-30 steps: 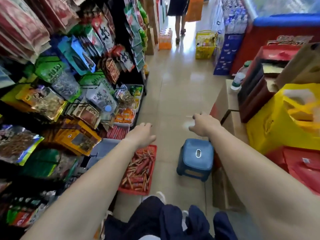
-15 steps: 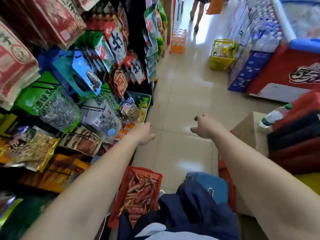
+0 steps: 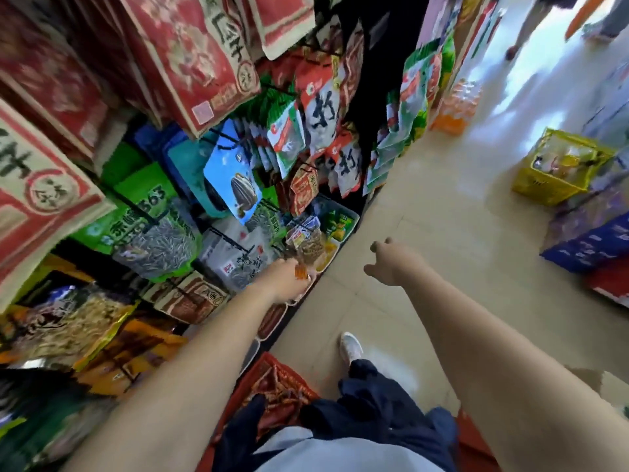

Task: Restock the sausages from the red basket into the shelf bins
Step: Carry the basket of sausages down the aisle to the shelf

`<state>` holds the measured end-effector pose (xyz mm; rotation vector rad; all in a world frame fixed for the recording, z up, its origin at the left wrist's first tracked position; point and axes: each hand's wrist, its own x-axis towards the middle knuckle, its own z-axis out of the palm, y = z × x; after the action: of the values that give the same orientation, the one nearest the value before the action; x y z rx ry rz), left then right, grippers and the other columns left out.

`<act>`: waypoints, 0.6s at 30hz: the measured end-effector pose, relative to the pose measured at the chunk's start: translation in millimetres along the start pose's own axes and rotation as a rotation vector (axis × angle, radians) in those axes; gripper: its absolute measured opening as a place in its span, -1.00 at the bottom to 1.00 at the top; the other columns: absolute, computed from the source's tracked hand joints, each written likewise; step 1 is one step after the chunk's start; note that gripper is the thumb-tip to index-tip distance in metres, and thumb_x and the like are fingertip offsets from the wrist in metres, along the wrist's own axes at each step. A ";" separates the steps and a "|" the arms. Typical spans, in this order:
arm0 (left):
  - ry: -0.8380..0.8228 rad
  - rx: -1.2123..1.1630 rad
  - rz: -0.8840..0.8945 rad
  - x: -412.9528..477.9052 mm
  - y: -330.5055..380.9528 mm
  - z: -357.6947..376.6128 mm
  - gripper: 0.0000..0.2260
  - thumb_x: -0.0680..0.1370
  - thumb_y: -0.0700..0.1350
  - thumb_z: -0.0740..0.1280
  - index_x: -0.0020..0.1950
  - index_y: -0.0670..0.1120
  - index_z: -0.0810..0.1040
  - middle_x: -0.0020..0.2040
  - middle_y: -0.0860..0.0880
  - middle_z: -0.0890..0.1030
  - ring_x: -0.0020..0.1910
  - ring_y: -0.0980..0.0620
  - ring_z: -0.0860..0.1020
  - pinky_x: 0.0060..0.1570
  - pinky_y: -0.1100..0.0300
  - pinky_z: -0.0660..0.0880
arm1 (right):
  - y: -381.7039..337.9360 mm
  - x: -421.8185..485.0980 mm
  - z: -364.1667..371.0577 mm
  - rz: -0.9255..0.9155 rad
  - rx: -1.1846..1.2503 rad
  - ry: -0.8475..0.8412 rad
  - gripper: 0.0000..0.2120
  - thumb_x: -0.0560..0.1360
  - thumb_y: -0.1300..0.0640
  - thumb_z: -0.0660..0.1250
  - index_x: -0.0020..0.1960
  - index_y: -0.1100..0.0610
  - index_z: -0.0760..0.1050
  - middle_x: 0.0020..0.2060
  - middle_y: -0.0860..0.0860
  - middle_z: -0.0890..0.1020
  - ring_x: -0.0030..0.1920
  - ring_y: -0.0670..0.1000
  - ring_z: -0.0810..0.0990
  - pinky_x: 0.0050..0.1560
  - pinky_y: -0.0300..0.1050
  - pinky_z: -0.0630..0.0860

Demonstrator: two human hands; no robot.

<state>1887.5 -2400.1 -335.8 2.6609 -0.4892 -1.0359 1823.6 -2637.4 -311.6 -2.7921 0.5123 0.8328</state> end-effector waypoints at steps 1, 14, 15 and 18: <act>0.003 -0.038 -0.042 6.5 -3.9 -0.7 -0.45 0.57 0.14 0.27 0.45 -0.16 0.38 0.39 -0.23 0.44 0.33 -0.21 0.47 0.28 -0.04 0.44 | -7.4 18.7 -5.2 -0.046 -0.022 -0.020 -0.41 0.54 -0.16 0.28 0.48 0.09 0.32 0.36 0.15 0.41 0.27 0.22 0.50 0.13 0.07 0.51; 0.095 -0.429 -0.531 -34.8 -33.8 29.2 -0.50 0.62 0.07 0.28 0.50 -0.09 0.32 0.47 -0.11 0.41 0.39 -0.12 0.43 0.28 0.14 0.40 | -118.8 111.1 -5.1 -0.514 -0.311 -0.310 -0.39 0.52 -0.13 0.27 0.51 0.06 0.29 0.38 0.11 0.47 0.30 0.21 0.50 0.20 0.10 0.51; 0.102 -0.435 -0.562 -45.4 -38.1 34.8 -0.51 0.62 0.07 0.27 0.50 -0.10 0.32 0.48 -0.11 0.40 0.39 -0.12 0.42 0.27 0.15 0.39 | -127.0 103.5 -2.2 -0.535 -0.325 -0.322 -0.45 0.53 -0.11 0.27 0.46 0.07 0.34 0.35 0.11 0.49 0.28 0.21 0.50 0.19 0.09 0.51; 0.114 -0.455 -0.621 -78.3 -54.9 58.3 -0.44 0.62 0.11 0.25 0.55 -0.12 0.25 0.52 -0.13 0.33 0.44 -0.12 0.37 0.32 0.09 0.36 | -147.5 82.7 21.5 -0.617 -0.340 -0.332 -0.50 0.46 -0.14 0.29 0.32 0.07 0.44 0.26 0.13 0.54 0.22 0.22 0.53 0.18 0.11 0.52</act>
<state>1805.3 -2325.2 -349.0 2.4574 0.5721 -0.9743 1933.2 -2517.9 -364.5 -2.7286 -0.5651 1.2627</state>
